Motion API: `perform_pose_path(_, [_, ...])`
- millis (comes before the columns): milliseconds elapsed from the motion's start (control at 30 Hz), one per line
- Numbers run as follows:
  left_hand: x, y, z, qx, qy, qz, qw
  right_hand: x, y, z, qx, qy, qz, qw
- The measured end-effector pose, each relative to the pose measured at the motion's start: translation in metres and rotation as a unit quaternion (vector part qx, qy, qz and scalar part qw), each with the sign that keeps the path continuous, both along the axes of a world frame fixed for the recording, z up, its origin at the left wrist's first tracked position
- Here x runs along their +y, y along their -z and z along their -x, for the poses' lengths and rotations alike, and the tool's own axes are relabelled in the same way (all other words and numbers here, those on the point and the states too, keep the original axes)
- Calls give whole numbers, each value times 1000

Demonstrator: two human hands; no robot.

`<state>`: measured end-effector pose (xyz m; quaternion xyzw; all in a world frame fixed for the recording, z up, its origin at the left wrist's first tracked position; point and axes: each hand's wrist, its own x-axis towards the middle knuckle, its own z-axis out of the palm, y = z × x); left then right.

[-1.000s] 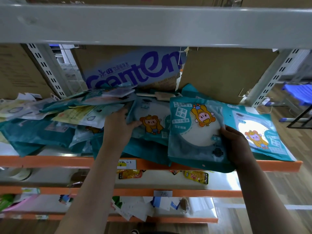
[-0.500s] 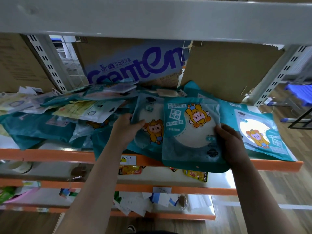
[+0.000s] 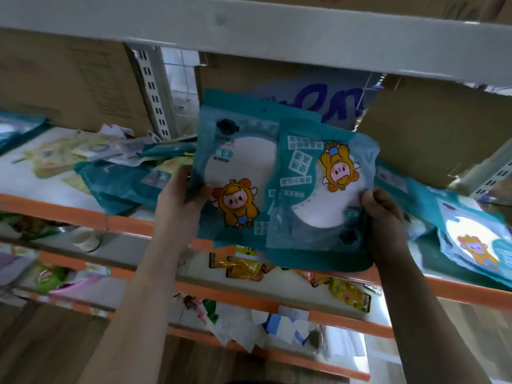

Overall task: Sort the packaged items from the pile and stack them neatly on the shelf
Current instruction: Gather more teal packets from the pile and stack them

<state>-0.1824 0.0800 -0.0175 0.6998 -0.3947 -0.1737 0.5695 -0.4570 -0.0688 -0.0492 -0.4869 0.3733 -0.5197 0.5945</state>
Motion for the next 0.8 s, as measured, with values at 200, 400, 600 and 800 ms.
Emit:
perform_pose_path(200, [70, 8, -86, 12, -86, 8, 996, 40, 2, -99, 13, -38, 32, 999])
perform_pose_path(400, [148, 18, -199, -5, -127, -1, 992, 99, 15, -213, -4, -36, -5, 999])
perform_pose_path(600, [210, 26, -292, -50, -158, -50, 985, 143, 24, -310, -1, -30, -40, 999])
perform_pose_path(800, [226, 38, -376, -27, -185, -52, 981, 158, 20, -401, 27, -46, -33, 998])
